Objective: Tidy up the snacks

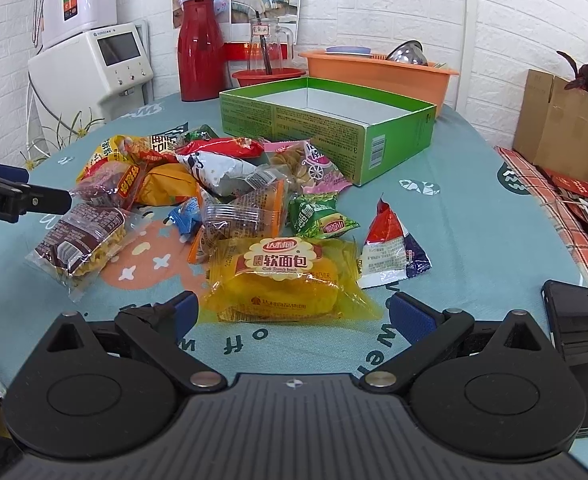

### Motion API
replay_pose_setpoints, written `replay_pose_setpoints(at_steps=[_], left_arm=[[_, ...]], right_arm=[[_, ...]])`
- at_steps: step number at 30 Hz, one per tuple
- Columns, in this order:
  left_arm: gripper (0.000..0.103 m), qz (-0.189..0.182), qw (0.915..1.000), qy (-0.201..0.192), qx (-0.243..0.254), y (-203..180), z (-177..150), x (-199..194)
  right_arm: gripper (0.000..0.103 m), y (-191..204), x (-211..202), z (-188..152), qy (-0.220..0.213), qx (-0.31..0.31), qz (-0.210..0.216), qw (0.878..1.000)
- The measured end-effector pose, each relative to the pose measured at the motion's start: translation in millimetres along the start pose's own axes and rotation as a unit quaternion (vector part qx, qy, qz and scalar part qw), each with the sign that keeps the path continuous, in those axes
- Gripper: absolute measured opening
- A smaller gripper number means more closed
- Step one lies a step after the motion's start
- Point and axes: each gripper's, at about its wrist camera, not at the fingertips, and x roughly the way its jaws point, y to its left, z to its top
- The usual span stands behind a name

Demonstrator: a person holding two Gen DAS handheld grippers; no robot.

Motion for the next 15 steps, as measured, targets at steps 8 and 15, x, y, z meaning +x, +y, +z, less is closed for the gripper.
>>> replay_pose_setpoints(at_steps=[8, 15], left_arm=[[0.103, -0.100, 0.9946, -0.021, 0.020, -28.7, 13.9, -5.1], [0.103, -0.220, 0.9743, 0.010, 0.046, -78.5, 30.6, 17.8]], right_arm=[[0.103, -13.3, -4.0, -7.8, -0.033, 0.004, 0.035, 0.999], [0.103, -21.5, -1.0, -16.0, -0.059, -0.014, 0.033, 0.998]])
